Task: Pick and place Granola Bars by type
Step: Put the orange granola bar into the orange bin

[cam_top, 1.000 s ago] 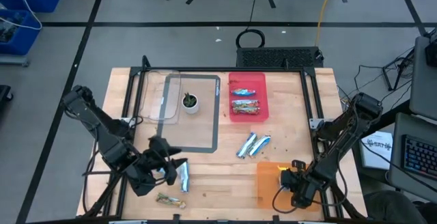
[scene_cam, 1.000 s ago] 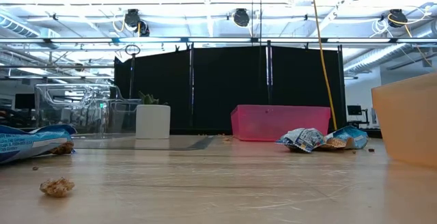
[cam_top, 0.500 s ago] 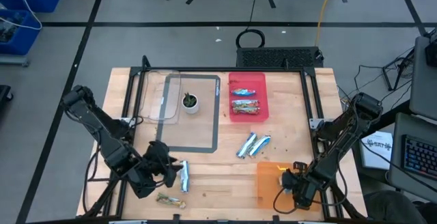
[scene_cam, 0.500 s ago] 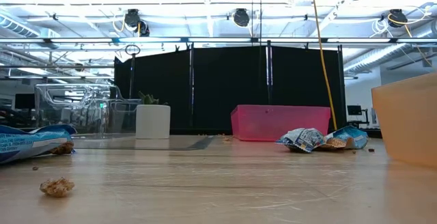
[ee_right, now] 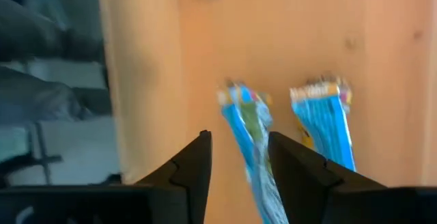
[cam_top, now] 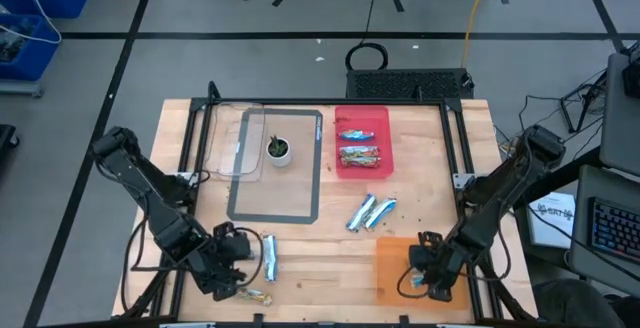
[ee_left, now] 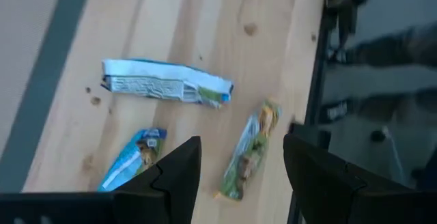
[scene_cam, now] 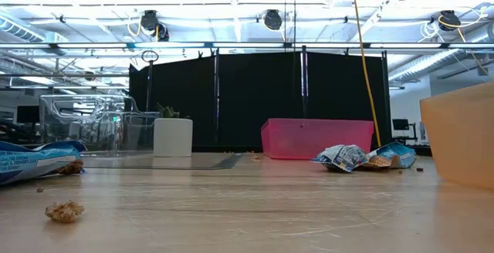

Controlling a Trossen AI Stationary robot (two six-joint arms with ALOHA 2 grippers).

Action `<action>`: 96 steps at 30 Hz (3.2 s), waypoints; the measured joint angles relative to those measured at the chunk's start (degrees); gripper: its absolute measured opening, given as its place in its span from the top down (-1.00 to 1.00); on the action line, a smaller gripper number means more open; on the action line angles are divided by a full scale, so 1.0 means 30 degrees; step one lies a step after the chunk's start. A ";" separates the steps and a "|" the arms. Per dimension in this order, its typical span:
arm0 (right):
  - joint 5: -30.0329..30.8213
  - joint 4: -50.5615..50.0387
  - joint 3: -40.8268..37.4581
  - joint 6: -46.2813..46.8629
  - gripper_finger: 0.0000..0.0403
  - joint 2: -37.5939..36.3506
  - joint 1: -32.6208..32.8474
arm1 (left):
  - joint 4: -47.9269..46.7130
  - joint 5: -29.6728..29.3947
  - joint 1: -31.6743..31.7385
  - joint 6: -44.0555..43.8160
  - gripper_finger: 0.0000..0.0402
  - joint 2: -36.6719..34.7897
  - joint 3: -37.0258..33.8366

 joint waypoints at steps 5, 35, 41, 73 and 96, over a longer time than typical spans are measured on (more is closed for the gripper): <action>0.1141 0.1795 0.0000 -0.0441 0.32 -0.1462 -0.0660 | 0.0205 0.1235 -0.0417 0.0938 -0.05 0.1071 0.0000; 0.3165 0.6226 0.0007 -0.3876 0.30 -0.3284 -0.2861 | 0.2055 0.1510 -0.2325 0.4133 -0.48 0.6213 0.0007; 0.3538 0.6244 0.0007 -0.3876 0.30 -0.3284 -0.2889 | 0.2062 0.2366 -0.2346 0.4603 -0.54 0.7031 0.0007; 0.3527 0.6805 0.0007 -0.3504 0.30 -0.3284 -0.3064 | 0.1684 0.4262 -0.1391 0.4886 0.51 0.9347 0.0010; 0.4023 0.7841 0.0007 -0.4466 0.30 -0.3277 -0.3508 | 0.2063 0.2626 -0.1006 0.4472 0.80 0.7626 0.0225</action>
